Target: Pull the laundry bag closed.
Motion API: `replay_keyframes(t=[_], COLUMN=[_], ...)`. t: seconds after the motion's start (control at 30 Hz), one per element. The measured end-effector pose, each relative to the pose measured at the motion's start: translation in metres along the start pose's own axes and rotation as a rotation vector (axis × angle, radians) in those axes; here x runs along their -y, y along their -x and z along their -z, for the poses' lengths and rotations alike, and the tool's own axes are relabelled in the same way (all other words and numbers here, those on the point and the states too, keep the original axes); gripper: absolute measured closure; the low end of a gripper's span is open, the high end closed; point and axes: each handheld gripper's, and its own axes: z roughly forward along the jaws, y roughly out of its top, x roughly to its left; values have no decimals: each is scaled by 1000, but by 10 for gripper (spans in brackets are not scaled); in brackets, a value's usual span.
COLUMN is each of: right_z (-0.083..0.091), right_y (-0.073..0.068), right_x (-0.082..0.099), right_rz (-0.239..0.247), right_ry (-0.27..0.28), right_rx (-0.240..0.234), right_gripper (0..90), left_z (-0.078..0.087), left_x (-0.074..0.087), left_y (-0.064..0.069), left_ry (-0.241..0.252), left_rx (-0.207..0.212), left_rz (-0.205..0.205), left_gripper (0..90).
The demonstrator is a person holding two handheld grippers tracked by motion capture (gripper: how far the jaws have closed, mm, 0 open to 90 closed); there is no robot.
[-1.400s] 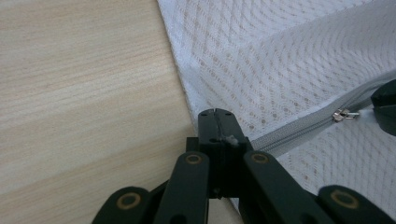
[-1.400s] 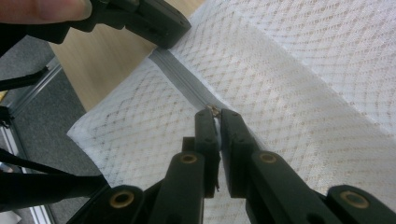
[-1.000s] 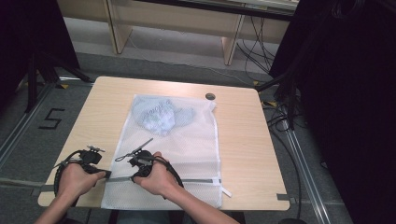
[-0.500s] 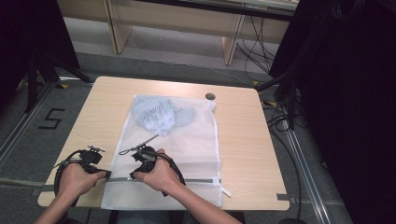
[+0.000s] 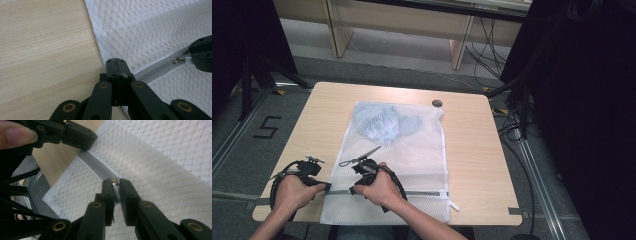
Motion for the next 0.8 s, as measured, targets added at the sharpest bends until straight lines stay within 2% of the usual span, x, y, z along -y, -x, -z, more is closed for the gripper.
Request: replay_keyframes(t=[0.07, 0.1, 0.13, 0.17, 0.23, 0.27, 0.3, 0.33, 0.37, 0.4, 0.43, 0.47, 0.5, 0.8], right_z=[0, -2, -3, -3, -5, -5, -8, -9, -9, -10, -11, -11, -12, -1], right_y=[-5, -4, -4, -7, -4, -4, -5, -5, -6, -4, -5, -5, -3, -4], right_x=[-1, -1, -1, -1, -1, -1, 1, 1, 2, 2, 3, 3, 4, 0], right_rz=[-20, 29, 37, 17, 52, 52, 27, 37, 11, 18, -5, -5, 31, -7], right_ry=[-23, -17, -19, -39, -52, -52, -60, -60, -68, -65, -68, -68, -66, -43], right_rx=[12, 11, 12, 43, 49, 49, 53, 50, 53, 54, 53, 53, 53, 54], right_gripper=[858, 863, 863, 863, 848, 848, 833, 833, 833, 841, 860, 860, 867, 871], left_z=[0, 0, 0, 0, 0, 0, 0, 0, 0, 0, 0, 0, 0, 0], left_x=[0, 0, 0, 0, 0, 0, 0, 0, 0, 0, 0, 0, 0, 0], left_y=[0, 0, 0, 0, 0, 0, 0, 0, 0, 0, 0, 0, 0, 1], left_ry=[3, 0, 2, 4, 3, 3, 1, 1, 1, 3, 3, 3, 3, -1], left_rx=[-4, -1, -5, -3, -3, -3, 0, 0, -2, -3, -4, -4, 0, -12], left_rz=[1, 1, 1, 1, 0, 0, 2, 2, 2, 3, 2, 2, 3, -13], left_gripper=[900, 900, 900, 900, 900, 900, 900, 900, 900, 900, 900, 900, 900, 900])
